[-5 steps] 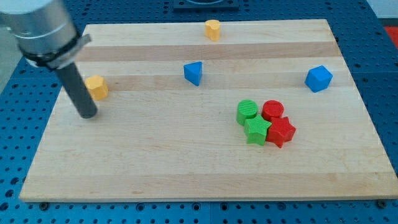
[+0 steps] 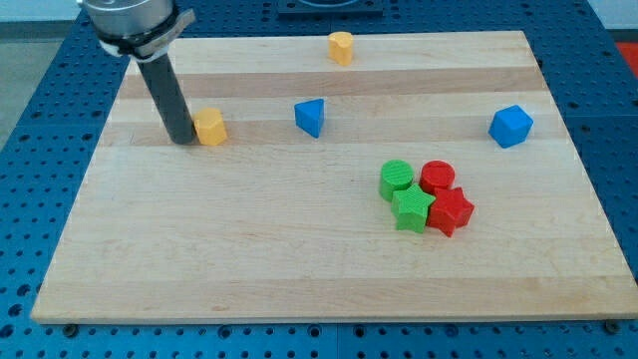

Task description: Push the yellow hexagon closer to the blue triangle

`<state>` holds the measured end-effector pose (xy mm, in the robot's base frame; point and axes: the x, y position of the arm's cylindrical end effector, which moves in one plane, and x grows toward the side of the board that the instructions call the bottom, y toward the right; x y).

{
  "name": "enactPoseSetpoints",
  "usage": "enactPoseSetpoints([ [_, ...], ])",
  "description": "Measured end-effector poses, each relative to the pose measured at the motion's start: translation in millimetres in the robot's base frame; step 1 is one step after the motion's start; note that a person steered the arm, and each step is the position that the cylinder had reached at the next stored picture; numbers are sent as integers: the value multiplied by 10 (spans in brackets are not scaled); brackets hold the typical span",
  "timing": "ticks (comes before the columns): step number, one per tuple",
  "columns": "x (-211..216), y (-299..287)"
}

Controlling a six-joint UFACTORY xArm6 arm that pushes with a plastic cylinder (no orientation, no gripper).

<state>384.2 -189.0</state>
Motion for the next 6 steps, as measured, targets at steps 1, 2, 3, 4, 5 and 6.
enactPoseSetpoints([
  [1,-194,54],
  [2,-212,378],
  [3,-197,698],
  [4,-197,932],
  [5,-155,756],
  [6,185,504],
])
